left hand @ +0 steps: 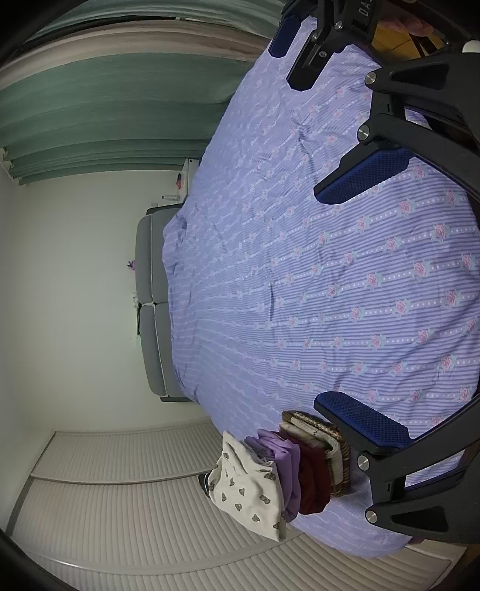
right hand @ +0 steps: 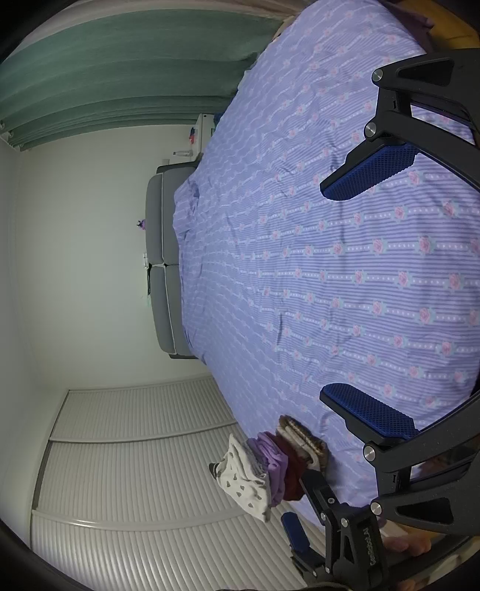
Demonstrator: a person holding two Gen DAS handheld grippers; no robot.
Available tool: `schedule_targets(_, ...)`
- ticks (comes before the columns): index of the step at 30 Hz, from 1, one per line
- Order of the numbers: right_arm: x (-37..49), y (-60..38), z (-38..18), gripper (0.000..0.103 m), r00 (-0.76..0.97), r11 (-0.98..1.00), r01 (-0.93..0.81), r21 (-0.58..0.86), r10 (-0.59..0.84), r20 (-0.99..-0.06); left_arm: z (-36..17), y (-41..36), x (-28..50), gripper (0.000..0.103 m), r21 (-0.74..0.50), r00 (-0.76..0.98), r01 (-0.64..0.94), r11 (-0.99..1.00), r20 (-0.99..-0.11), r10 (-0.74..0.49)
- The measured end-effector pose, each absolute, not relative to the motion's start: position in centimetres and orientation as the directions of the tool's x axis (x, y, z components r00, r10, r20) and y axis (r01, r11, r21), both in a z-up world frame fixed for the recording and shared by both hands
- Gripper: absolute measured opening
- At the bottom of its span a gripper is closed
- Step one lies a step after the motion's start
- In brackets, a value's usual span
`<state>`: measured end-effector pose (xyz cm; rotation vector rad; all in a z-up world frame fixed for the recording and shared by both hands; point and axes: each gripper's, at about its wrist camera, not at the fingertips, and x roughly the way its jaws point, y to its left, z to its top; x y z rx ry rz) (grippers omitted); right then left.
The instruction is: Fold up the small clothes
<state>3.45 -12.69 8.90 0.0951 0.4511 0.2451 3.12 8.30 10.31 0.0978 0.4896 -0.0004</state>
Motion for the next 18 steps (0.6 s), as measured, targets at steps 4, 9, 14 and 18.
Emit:
schedule_targets(4,3.4,-12.72,8.93,0.101,0.871,0.966,-0.214,0.145,0.256,-0.42,10.4,8.01,2.92,0.103,0.099,0.884,0.033,0.995,-0.467,0.017)
schedule_targets(9,3.36,-12.75,8.91,0.101,0.87,0.965,-0.217,0.148,0.26,-0.418,10.55,8.04,2.81,0.103,0.093,0.883,0.04,0.995,-0.469,0.008)
schedule_targets(14,3.32,-12.78,8.92,0.101,0.87,0.964,-0.218,0.149,0.261,-0.417,10.62,8.01,2.61,0.103,0.09,0.885,0.04,0.995,-0.466,0.007)
schedule_targets(18,3.29,-12.78,8.93,0.101,0.87,0.964,-0.22,0.15,0.264,-0.416,10.57,7.85,2.55,0.103,0.096,0.884,0.044,0.994,-0.468,0.006)
